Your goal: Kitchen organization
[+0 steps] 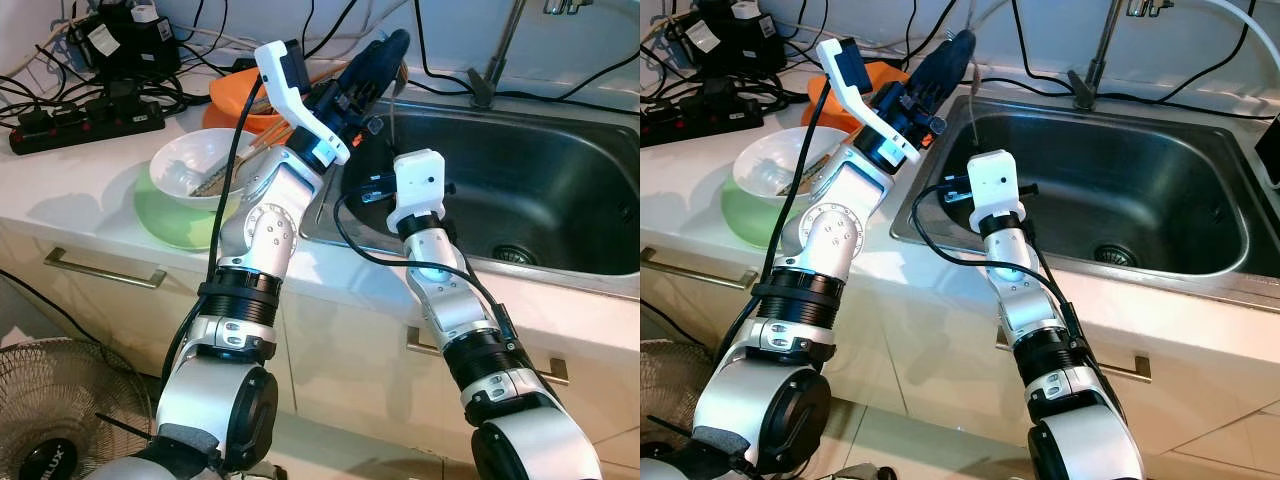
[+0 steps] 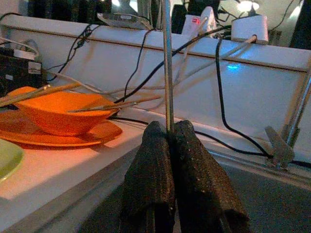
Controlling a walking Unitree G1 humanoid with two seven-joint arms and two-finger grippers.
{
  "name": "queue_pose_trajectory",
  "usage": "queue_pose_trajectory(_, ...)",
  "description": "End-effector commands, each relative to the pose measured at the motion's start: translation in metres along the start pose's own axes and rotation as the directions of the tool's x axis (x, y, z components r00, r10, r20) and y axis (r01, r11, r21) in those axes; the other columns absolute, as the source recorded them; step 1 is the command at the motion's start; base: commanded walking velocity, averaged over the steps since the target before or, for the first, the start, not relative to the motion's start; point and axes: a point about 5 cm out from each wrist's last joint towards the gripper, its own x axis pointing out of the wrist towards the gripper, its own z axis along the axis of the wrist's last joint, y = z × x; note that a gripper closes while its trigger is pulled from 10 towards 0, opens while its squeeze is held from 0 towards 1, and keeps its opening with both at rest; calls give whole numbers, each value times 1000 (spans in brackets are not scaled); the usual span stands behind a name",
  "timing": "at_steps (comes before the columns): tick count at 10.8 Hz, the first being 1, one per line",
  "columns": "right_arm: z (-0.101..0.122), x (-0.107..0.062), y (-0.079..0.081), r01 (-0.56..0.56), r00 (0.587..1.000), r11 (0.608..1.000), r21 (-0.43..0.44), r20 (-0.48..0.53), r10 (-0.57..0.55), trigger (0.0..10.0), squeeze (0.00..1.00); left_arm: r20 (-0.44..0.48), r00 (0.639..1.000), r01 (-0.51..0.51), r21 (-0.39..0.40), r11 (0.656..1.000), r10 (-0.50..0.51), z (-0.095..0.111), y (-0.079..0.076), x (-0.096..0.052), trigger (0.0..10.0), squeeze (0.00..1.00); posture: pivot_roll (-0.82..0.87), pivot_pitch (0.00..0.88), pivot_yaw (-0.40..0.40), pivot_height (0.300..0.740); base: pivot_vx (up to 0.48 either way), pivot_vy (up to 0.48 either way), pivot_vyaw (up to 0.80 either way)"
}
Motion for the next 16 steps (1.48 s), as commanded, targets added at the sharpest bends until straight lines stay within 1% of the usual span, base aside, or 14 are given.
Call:
queue_pose_trajectory(1, 1, 4, -5, 34, 999, 999, 13, -11, -34, 0, 0, 2, 1000, -8, -26, 1000, 9, -4, 0, -3, 10000, 0, 12, 28, 45, 740, 0, 0, 0)
queue_pose_trajectory(3, 1, 8, -11, 65, 998, 998, 14, -26, -64, 0, 0, 1, 1000, -20, -26, 999, 21, -4, 1, -7, 10000, 0, 15, 29, 44, 740, 0, 0, 0)
queue_pose_trajectory(6, -2, 14, -23, 98, 993, 995, -12, -62, -99, 0, 0, 5, 1000, -27, -48, 998, 27, -3, 2, -12, 10000, 0, 14, 28, 46, 740, 0, 0, 0)
queue_pose_trajectory(7, -4, 15, -29, 129, 988, 992, -16, -82, -130, 3176, 0, 15, 998, -53, -39, 998, 54, 0, 5, -16, 10000, 0, 15, 26, 47, 740, 0, 0, 0)
queue_pose_trajectory(8, -5, 15, -30, 133, 987, 991, -15, -90, -134, 10000, 0, 16, 998, -66, -31, 997, 67, 0, 7, -17, 10000, 0, 15, 26, 49, 740, 0, 0, 0)
queue_pose_trajectory(9, -11, 16, -40, 160, 976, 986, -53, -140, -166, 10000, 0, 5, 993, -119, 16, 993, 119, 1, 14, -24, 10000, 0, 15, 26, 50, 740, 0, 0, 0)
queue_pose_trajectory(10, -20, 16, -52, 199, 953, 975, -95, -215, -215, 10000, 0, -66, 984, -156, 125, 980, 165, -7, 21, -33, 10000, 0, 16, 24, 51, 740, 0, 0, 0)
queue_pose_trajectory(11, -23, 16, -57, 218, 944, 973, -78, -235, -230, 10000, 0, -108, 977, -162, 180, 970, 183, -12, 23, -37, 10000, 0, 13, 19, 55, 740, 0, 0, 0)
queue_pose_trajectory(12, -31, 15, -69, 234, 916, 967, -103, -310, -255, 10000, 0, -213, 950, -164, 279, 946, 227, -26, 29, -48, 10000, 0, 6, 11, 60, 740, 0, 0, 0)
queue_pose_trajectory(13, -37, 14, -76, 254, 888, 961, -109, -368, -276, 10000, 0, -300, 928, -113, 332, 936, 219, -36, 30, -56, 10000, 0, 3, 8, 60, 740, 0, 0, 0)
queue_pose_trajectory(14, -38, 15, -81, 268, 876, 960, -82, -394, -278, 10000, 0, -402, 878, -81, 409, 909, 259, -48, 35, -65, 10000, 0, 1, 0, 62, 740, 0, 0, 0)
queue_pose_trajectory(15, -39, 16, -85, 261, 860, 961, -89, -430, -274, 10000, 0, -455, 853, -56, 407, 912, 255, -56, 35, -73, 10000, 0, -5, 0, 62, 740, 0, 0, 0)
queue_pose_trajectory(16, -40, 18, -87, 248, 853, 965, -86, -453, -260, 10000, 0, -484, 832, -51, 422, 905, 272, -61, 37, -79, 10000, 0, -7, 0, 61, 740, 0, 0, 0)
